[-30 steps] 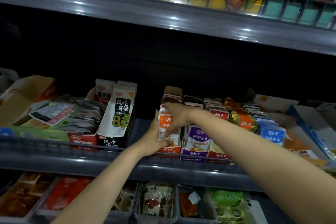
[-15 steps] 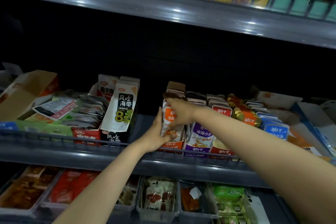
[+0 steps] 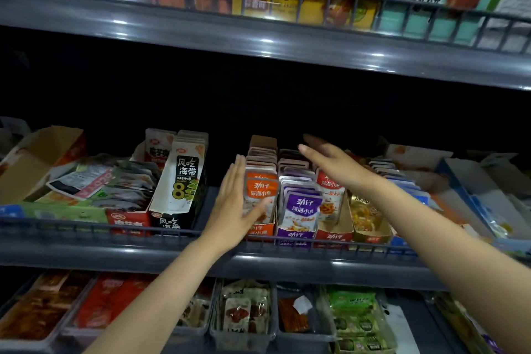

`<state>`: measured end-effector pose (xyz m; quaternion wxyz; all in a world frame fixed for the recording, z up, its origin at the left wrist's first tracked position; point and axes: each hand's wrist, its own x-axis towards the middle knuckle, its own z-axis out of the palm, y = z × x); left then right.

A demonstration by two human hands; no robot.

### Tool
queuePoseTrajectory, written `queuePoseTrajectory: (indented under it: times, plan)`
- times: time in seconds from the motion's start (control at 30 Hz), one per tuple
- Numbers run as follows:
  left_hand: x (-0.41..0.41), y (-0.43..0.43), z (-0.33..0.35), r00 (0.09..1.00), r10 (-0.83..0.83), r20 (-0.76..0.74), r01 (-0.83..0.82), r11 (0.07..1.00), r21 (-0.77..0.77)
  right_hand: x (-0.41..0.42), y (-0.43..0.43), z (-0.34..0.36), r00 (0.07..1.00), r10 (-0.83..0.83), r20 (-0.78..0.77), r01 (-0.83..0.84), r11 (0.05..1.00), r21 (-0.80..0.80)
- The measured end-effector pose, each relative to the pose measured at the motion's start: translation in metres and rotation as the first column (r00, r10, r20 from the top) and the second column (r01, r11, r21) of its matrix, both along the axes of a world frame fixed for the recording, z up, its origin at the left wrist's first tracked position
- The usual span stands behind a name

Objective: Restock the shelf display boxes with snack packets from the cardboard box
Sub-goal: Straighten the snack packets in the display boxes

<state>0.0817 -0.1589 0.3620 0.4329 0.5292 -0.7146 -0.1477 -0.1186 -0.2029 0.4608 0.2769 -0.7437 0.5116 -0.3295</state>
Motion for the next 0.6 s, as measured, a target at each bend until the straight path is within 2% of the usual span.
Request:
queuePoseTrajectory:
  times: [0.13, 0.23, 0.4, 0.5, 0.57, 0.6]
  plan:
    - [-0.018, 0.004, -0.009, 0.950, -0.010, 0.311, 0.023, 0.999, -0.039, -0.019, 0.028, -0.026, 0.997, -0.041, 0.064, 0.031, 0.988, 0.152]
    - [-0.025, -0.003, -0.016, 0.898, 0.041, 0.438, -0.033, 0.999, -0.025, -0.021, 0.033, -0.042, 0.997, -0.046, 0.067, 0.031, 0.976, 0.214]
    - [-0.035, -0.013, -0.014, 0.867, 0.089, 0.490, -0.133, 0.989, 0.056, -0.004, 0.023, -0.050, 0.984, -0.028, 0.175, -0.017, 0.968, 0.252]
    - [-0.037, -0.018, -0.018, 0.849, 0.091, 0.520, -0.131, 0.991, 0.040, 0.001, 0.015, -0.057, 0.981, -0.002, 0.195, -0.038, 0.978, 0.203]
    - [-0.035, -0.019, -0.021, 0.846, 0.094, 0.526, -0.121, 0.992, 0.018, -0.004, 0.010, -0.057, 0.993, 0.020, 0.116, -0.038, 0.988, 0.150]
    - [-0.034, -0.019, -0.022, 0.850, 0.094, 0.518, -0.119, 0.993, 0.015, -0.008, 0.007, -0.056, 0.998, 0.062, 0.021, -0.064, 0.989, 0.133]
